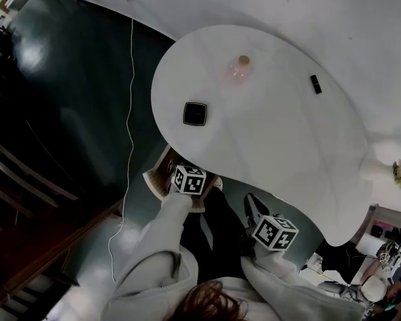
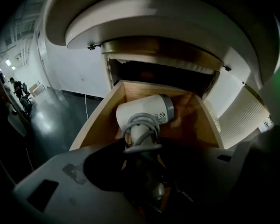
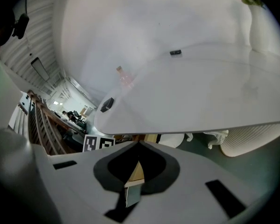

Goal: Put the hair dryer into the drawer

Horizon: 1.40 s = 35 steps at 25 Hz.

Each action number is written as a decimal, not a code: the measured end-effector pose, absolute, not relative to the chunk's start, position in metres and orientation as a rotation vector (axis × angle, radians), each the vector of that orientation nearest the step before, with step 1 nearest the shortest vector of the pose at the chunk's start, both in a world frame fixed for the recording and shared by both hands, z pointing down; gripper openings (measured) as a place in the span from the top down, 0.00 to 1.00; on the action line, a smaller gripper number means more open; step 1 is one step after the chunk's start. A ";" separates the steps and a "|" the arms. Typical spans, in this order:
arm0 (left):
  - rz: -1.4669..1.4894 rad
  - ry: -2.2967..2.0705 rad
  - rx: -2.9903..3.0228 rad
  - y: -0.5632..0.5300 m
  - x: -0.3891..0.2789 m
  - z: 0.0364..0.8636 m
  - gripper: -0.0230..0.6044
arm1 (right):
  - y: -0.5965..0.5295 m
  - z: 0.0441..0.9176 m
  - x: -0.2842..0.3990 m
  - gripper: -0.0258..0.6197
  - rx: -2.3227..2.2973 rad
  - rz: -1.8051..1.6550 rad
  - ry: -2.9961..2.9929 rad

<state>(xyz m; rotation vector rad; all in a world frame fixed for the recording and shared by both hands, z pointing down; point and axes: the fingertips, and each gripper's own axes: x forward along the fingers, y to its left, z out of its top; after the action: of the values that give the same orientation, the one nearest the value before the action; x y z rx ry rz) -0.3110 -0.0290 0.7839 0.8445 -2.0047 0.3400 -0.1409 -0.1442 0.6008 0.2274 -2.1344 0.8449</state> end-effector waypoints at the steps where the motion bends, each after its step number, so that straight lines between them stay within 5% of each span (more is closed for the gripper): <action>1: 0.324 -2.004 0.836 -0.028 -0.311 0.787 0.59 | -0.144 0.602 -0.140 0.88 0.232 0.847 -2.125; 35: 0.077 -1.987 0.810 -0.024 -0.313 0.758 0.49 | -0.128 0.593 -0.162 0.88 0.108 0.864 -2.182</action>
<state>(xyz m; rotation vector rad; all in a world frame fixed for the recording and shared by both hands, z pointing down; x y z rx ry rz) -0.3135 -0.0243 0.7584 0.8097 -1.9870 0.0767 -0.1624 -0.1284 0.5934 0.1082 -2.1823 0.8639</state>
